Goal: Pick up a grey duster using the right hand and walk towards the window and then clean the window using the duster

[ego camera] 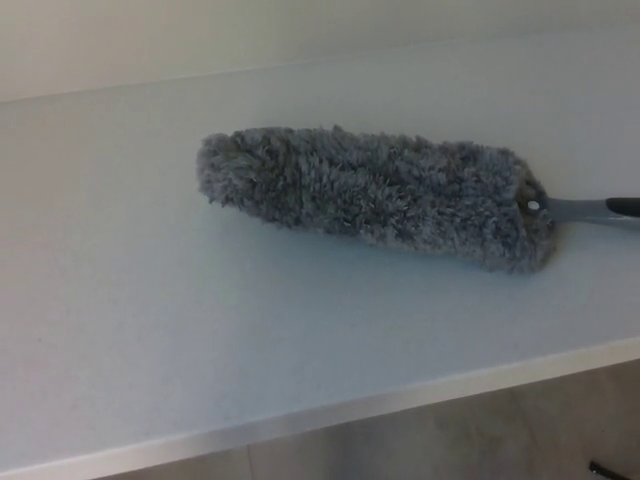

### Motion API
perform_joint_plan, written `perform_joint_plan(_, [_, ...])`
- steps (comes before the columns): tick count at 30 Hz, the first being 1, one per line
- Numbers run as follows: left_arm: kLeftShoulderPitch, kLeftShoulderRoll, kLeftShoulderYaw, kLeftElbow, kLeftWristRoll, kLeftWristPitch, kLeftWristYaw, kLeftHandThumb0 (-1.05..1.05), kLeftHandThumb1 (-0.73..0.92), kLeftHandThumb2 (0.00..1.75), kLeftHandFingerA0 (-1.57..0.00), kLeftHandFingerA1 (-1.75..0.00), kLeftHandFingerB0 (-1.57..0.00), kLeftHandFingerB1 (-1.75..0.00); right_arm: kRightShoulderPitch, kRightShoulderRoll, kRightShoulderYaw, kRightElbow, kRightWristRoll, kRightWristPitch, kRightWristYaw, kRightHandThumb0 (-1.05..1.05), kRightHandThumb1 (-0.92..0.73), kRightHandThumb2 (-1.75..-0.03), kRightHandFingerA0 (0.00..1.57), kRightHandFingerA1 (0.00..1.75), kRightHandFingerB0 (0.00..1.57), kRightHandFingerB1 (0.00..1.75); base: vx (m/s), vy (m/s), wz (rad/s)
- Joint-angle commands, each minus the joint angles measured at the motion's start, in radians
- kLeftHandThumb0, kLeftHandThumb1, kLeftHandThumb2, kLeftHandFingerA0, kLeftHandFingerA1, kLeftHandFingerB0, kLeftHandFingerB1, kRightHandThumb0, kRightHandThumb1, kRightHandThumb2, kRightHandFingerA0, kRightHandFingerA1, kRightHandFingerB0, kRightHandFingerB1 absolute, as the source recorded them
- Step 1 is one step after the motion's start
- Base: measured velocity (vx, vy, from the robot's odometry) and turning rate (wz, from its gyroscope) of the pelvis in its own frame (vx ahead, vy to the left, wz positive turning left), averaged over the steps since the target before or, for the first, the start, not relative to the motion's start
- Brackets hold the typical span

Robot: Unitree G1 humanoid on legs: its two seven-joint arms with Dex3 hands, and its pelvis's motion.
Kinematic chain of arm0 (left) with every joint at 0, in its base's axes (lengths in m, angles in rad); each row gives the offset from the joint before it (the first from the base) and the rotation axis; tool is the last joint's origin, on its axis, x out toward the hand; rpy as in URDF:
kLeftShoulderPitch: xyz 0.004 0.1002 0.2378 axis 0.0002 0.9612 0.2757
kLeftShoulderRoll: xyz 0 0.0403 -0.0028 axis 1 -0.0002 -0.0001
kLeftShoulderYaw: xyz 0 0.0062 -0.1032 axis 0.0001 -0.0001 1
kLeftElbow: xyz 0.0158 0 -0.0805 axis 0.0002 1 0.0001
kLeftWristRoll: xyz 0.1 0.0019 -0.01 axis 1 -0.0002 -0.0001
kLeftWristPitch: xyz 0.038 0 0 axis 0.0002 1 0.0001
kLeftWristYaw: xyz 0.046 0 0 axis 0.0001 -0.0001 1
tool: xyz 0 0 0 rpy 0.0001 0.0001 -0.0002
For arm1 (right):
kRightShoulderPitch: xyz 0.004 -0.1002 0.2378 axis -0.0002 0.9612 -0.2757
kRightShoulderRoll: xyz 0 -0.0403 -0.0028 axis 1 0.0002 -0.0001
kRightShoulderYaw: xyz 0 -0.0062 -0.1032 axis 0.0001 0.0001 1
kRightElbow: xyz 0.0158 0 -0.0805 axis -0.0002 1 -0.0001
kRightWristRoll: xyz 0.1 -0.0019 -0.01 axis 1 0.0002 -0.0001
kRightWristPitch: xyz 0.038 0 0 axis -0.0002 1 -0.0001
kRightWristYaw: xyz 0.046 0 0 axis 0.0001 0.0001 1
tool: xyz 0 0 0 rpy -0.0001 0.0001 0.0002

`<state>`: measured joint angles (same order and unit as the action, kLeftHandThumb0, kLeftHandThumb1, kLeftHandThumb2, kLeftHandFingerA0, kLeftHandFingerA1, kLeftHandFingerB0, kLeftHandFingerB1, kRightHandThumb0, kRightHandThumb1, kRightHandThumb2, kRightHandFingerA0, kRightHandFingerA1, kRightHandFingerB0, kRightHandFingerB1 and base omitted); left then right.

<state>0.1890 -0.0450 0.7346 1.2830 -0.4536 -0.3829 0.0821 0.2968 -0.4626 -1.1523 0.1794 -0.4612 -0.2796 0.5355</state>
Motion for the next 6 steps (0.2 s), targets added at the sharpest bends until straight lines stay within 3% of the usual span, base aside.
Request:
perform_joint_plan(1, [-0.013,0.066,0.003,-0.005,-0.009,0.007,0.010,-0.18,0.67,0.88,-0.99,-1.26,-0.87,-1.06,-0.001,0.212,-0.397,0.392,0.491,-0.190,-0.509,-0.13,-0.60,-0.83,1.19,0.93,0.88,0.81,0.00,0.000,0.00])
perform_joint_plan(6, [-0.020,0.064,0.000,-0.004,-0.008,0.009,0.010,-0.18,0.67,0.88,-0.99,-1.26,-0.87,-1.06,-0.003,0.204,-0.409,0.413,0.495,-0.211,-0.507,-0.13,-0.60,-0.83,1.19,0.93,0.88,0.81,0.00,0.000,0.00])
